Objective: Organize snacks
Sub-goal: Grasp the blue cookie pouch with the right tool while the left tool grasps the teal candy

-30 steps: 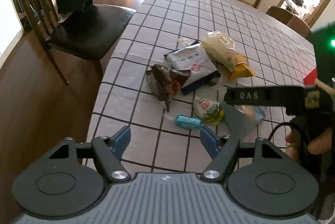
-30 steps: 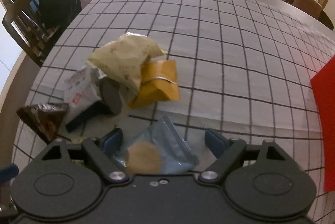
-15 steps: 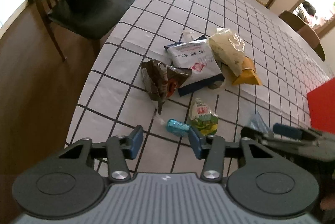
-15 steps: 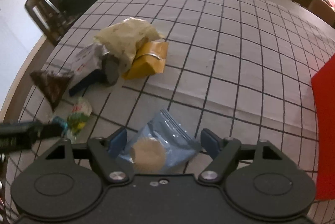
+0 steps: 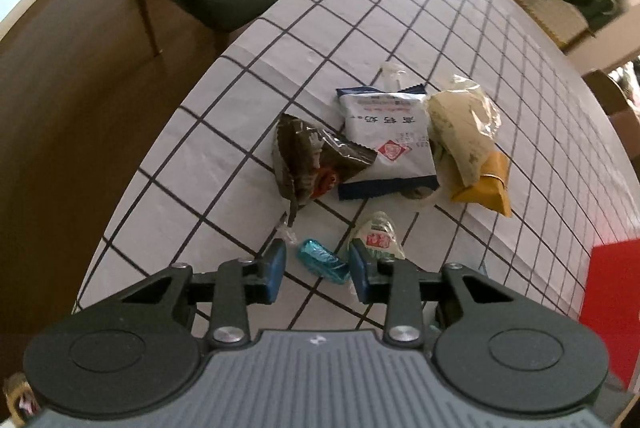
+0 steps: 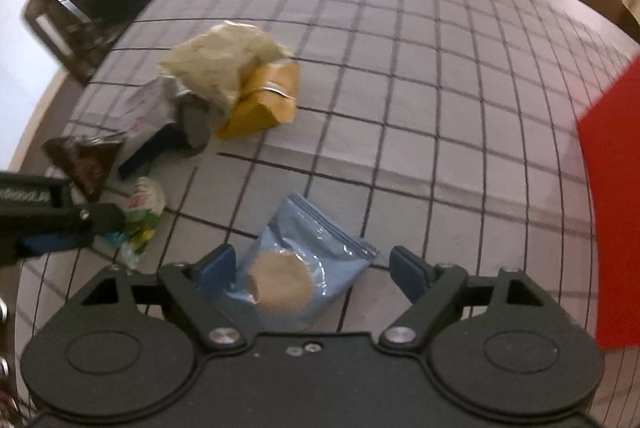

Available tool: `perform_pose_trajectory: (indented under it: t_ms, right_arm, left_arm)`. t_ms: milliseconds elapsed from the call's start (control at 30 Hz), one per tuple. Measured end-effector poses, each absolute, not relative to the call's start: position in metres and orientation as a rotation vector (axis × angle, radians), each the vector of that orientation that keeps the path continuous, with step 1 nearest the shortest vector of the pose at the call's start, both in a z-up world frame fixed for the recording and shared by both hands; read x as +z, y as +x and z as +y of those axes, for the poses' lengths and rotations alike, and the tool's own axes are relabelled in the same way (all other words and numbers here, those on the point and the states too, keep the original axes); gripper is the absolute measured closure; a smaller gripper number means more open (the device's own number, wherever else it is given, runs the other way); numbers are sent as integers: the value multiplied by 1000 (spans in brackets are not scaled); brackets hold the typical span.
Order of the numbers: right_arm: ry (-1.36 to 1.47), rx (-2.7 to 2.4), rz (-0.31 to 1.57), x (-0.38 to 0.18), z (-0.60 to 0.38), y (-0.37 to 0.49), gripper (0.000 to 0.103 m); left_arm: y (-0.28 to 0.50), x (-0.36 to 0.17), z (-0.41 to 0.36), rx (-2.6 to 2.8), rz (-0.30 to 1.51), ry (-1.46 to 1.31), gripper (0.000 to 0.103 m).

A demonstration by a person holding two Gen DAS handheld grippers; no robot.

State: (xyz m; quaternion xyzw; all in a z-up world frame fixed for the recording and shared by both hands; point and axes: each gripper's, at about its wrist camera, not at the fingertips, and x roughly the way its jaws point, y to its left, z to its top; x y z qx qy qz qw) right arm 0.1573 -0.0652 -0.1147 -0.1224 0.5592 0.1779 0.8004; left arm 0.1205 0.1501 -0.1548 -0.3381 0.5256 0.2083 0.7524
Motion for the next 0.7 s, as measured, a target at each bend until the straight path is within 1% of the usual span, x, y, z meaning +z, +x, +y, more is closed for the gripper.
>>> perform_pose_trajectory:
  t_ms: [100,133,267,300,367,400,433,567,633,700]
  right_arm:
    - [-270,359,1203,-120,-54,155,19]
    - [-279,367,1199,-124,-47,154,20]
    - [-349,412,1165,-126,-35,143,24]
    - [-362,423,1157,-125,-35,141,26]
    - [-377,444,1144,-124,-35,138,32]
    - [-381,455,1138,-123,-36,137,38]
    - [-381,470,1132,-123,-38,136,42]
    - [-382,521,1109,-119,-51,133,48]
    - [-375,542,1091,-118,-57,133,54]
    - [-371,553,1072,-114,-63,132,57]
  left_arm:
    - [125,-154,147,492,1160,-734,70]
    - [126,-154,146,499,1163,-727,70]
    - [125,-153,143,514,1167,-690,82]
    - [123,-154,143,515,1166,-684,85]
    - [121,-154,145,505,1160,-684,87]
    - [119,-154,146,500,1155,-687,88]
    - [116,-155,147,492,1148,-695,88]
    - [108,-156,152,467,1136,-710,89]
    - [105,-156,151,463,1133,-706,90]
    - [103,-156,151,456,1131,-704,90]
